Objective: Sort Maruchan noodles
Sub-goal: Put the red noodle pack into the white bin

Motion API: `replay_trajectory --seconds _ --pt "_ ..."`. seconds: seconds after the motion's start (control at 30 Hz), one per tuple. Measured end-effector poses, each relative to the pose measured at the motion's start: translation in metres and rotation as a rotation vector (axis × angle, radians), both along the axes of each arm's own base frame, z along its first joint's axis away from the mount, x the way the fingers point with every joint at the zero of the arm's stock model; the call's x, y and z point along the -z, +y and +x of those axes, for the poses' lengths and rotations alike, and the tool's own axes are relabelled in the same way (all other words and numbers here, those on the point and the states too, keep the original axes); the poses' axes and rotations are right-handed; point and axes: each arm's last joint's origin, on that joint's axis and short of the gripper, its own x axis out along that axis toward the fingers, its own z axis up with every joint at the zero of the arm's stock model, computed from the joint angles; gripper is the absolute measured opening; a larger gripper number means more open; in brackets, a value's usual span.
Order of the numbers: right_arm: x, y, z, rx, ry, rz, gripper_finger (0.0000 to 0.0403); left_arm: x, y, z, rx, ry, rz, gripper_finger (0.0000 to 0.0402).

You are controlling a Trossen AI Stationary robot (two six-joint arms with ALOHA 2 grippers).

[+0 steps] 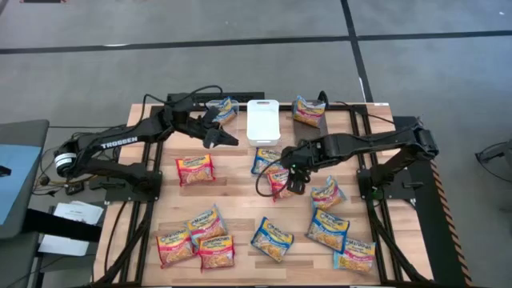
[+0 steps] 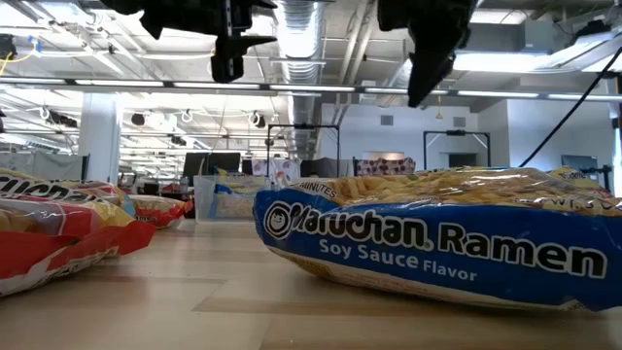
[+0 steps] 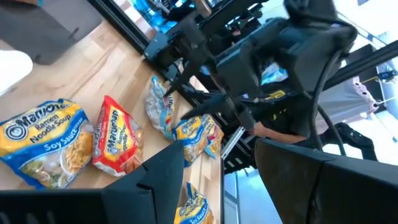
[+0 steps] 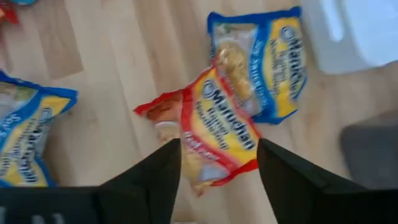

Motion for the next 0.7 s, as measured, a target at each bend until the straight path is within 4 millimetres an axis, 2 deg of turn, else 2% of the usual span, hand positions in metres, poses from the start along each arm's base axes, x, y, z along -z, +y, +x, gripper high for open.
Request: replay_trajectory --seconds 0.23,0.43,0.7 --pt "0.027 0.000 -0.001 0.057 0.006 0.033 0.0245 -0.001 -0.001 -0.001 0.000 0.001 0.004 0.0184" --pt "0.051 0.001 -0.003 0.038 0.001 0.025 0.0244 0.000 -0.001 -0.001 0.001 0.008 0.006 0.0184" --pt "0.068 0.006 -0.006 -0.134 0.006 -0.043 0.0244 0.000 0.000 -0.001 0.000 0.008 0.007 0.0184"
